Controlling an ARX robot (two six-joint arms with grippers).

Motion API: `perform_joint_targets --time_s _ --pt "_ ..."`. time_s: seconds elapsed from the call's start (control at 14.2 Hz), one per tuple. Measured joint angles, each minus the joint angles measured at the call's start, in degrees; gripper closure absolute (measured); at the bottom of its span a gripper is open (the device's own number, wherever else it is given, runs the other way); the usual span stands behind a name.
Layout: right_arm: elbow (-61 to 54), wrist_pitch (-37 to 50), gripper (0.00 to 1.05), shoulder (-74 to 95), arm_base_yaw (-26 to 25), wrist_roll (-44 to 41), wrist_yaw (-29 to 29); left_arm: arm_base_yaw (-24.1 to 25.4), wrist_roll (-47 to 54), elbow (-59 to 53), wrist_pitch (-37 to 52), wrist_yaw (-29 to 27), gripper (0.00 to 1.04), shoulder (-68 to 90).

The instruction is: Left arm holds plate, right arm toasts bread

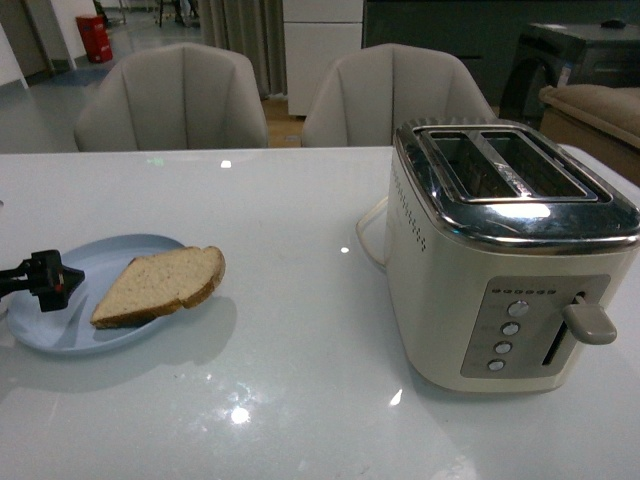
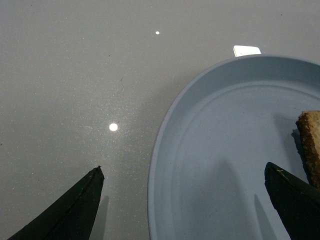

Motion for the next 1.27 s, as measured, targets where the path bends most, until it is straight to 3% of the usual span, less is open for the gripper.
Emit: perform_joint_targets --time_s 0.07,0.14,0.49,1.27 --pt "0.0 0.0 0.06 0.0 0.0 0.0 0.0 0.2 0.0 0.3 0.4 0.2 0.09 0.7" --pt "0.0 0.0 0.06 0.0 0.0 0.0 0.0 0.5 -0.9 0.6 2.1 0.7 0.32 1.6" --pt "0.0 0.0 0.06 0.0 0.0 0.0 0.0 1.1 -3.1 1.3 3.3 2.2 1.01 2.5" --pt "0.0 0.0 0.06 0.0 0.0 0.0 0.0 -0.3 -12.2 -3.3 -2.0 1.6 1.02 -4.5"
